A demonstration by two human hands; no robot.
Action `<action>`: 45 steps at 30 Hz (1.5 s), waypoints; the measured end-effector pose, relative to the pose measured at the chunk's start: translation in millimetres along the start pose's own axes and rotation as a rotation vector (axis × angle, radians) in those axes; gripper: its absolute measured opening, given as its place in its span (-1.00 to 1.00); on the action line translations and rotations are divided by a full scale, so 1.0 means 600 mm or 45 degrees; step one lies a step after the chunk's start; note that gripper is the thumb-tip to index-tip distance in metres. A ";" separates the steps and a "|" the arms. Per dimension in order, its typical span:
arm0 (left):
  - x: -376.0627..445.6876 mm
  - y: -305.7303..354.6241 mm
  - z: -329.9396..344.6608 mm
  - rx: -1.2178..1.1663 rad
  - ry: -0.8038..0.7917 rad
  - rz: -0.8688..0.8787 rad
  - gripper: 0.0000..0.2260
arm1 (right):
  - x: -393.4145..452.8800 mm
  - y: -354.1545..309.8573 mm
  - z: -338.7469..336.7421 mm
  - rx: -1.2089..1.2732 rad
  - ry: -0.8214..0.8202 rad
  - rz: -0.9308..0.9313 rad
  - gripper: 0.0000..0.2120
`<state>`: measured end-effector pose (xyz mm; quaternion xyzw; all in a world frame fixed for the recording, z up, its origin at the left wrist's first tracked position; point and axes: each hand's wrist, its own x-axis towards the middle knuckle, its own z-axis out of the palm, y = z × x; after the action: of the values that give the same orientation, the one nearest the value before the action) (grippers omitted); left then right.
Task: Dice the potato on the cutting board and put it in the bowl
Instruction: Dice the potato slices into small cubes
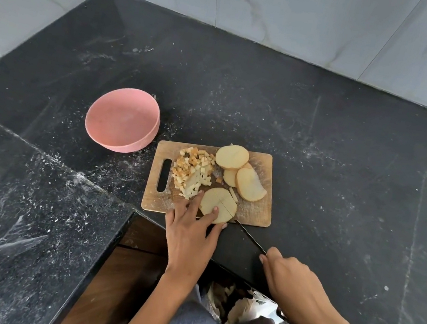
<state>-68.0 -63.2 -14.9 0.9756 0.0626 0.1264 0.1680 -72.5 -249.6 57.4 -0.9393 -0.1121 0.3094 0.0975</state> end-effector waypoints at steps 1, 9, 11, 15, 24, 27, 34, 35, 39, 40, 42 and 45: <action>-0.001 0.000 0.000 0.007 0.000 0.001 -0.81 | -0.005 0.002 -0.001 0.017 0.018 0.000 -0.73; -0.005 0.000 0.000 -0.029 0.061 -0.001 -0.82 | 0.043 -0.036 -0.019 0.179 0.120 -0.087 -0.73; -0.005 -0.001 0.000 -0.039 0.046 -0.008 -0.83 | 0.058 -0.051 -0.020 0.182 0.112 -0.099 -0.73; -0.007 -0.002 0.001 -0.043 -0.009 -0.011 -0.83 | 0.081 -0.067 -0.014 0.132 0.119 -0.085 -0.70; -0.006 -0.001 -0.005 -0.020 -0.024 0.007 -0.87 | 0.099 -0.088 -0.006 -0.043 0.062 -0.005 -0.87; -0.005 0.000 -0.007 -0.035 -0.029 -0.007 -0.83 | 0.088 -0.075 -0.005 -0.041 0.039 0.003 -0.85; -0.007 0.001 -0.007 -0.049 -0.043 -0.049 -0.86 | 0.037 -0.026 -0.002 -0.074 -0.074 0.021 -0.79; -0.007 0.001 -0.007 -0.041 -0.046 -0.050 -0.88 | 0.031 -0.022 -0.003 -0.078 -0.090 0.025 -0.80; -0.009 0.001 -0.005 -0.049 -0.063 -0.061 -0.87 | 0.020 -0.012 -0.006 -0.055 -0.126 0.042 -0.80; -0.009 0.001 -0.005 -0.054 -0.056 -0.066 -0.87 | 0.019 -0.010 -0.009 -0.042 -0.126 0.043 -0.80; -0.009 0.001 -0.006 -0.056 -0.035 -0.053 -0.90 | 0.014 -0.003 -0.013 -0.016 -0.101 0.028 -0.77; -0.016 -0.001 -0.004 0.004 -0.037 0.006 -0.87 | 0.007 -0.001 -0.020 0.039 -0.007 -0.018 -0.72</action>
<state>-78.2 -63.5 -15.2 0.9777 0.0583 0.1125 0.1672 -61.9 -249.4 64.4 -0.9360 -0.1142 0.3129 0.1136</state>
